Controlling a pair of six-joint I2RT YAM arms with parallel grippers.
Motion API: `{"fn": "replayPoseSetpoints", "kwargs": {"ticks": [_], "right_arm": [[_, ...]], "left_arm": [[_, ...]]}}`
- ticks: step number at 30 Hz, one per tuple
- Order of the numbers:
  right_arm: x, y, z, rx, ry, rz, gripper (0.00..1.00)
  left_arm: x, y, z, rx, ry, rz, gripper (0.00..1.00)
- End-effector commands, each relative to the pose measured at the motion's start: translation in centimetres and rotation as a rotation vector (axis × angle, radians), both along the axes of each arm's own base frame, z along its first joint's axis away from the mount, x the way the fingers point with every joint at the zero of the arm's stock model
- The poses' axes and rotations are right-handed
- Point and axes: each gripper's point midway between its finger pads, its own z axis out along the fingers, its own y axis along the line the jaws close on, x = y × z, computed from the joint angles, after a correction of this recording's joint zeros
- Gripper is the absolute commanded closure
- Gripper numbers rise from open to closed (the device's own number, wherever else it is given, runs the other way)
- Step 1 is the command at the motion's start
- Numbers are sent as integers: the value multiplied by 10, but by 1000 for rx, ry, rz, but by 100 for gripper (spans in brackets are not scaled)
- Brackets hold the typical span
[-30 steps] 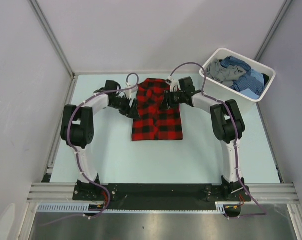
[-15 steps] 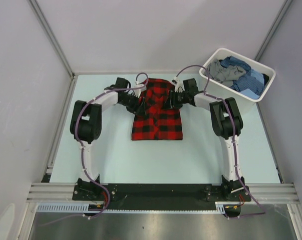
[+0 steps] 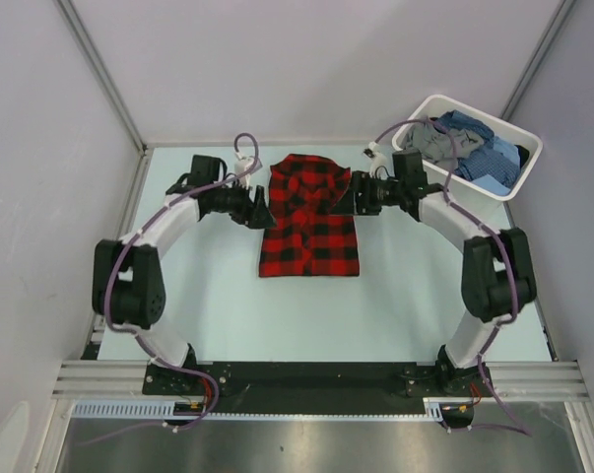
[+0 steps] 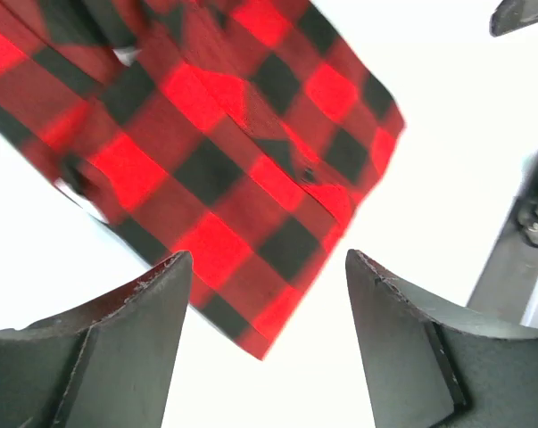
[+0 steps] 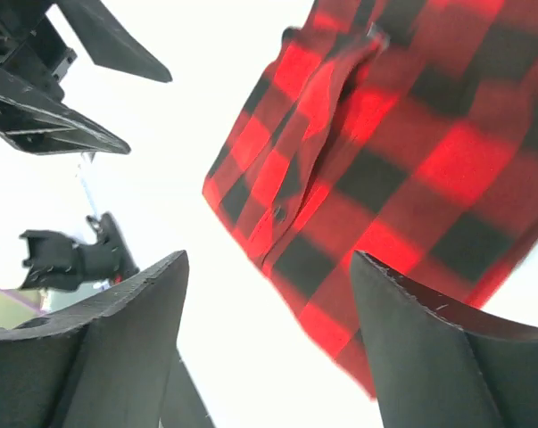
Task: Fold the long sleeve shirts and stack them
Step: Fold the shirt
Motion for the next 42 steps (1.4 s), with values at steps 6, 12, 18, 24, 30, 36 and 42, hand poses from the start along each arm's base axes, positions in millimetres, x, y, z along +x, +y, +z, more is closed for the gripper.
{"fn": "replayPoseSetpoints", "kwargs": {"ticks": [6,12,18,24,30,36,42], "right_arm": [[-62,-43,-51,-24,266,-127,21],[-75,-46,-82,-65,332,-139,23],[-75,-39,-97,-53,359,-133,34],[-71,-32,-101,-57,355,-108,55],[-76,-29,-102,-68,365,-100,69],[-87,-33,-107,-106,390,-85,100],[-104,-41,-117,-137,420,-87,100]], "left_arm": [[-54,22,-46,10,236,120,25],[-55,30,-71,77,319,163,28],[-60,22,-77,24,378,148,33],[-65,19,-78,3,388,121,49],[-74,14,-77,-28,410,96,67],[-85,26,-88,51,452,113,92],[-97,33,-96,96,464,115,100]]}}
